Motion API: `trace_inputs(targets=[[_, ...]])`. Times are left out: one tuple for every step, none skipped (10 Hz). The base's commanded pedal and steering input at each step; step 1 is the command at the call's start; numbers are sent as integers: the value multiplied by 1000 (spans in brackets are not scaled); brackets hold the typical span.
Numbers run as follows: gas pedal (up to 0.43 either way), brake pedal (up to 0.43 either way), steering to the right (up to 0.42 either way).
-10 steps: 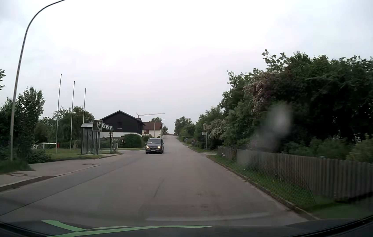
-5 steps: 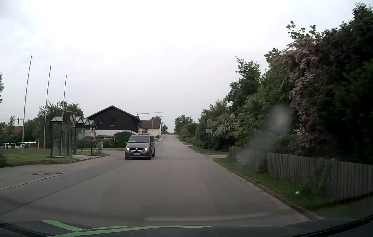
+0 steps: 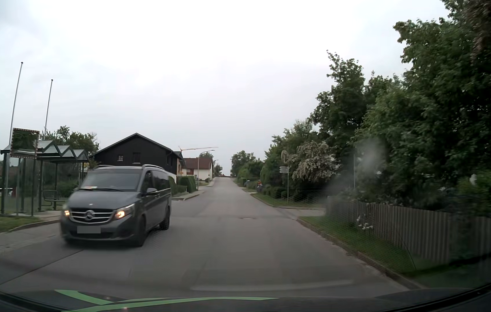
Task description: Follow the waypoints while adhering to traffic rules and regulations
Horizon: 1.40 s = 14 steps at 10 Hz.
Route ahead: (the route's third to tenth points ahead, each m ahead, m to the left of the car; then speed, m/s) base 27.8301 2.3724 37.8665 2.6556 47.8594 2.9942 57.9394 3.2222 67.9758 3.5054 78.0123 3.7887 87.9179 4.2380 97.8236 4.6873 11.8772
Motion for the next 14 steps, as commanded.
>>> trace_inputs(targets=[[98,0,-6],[98,0,-6],[98,0,-7],[98,0,-7],[98,0,-7],[98,0,-7],[98,0,-7],[98,0,-7],[98,0,-7],[98,0,-7],[98,0,-6],[98,0,-5],[110,0,-5],[110,0,-4]])
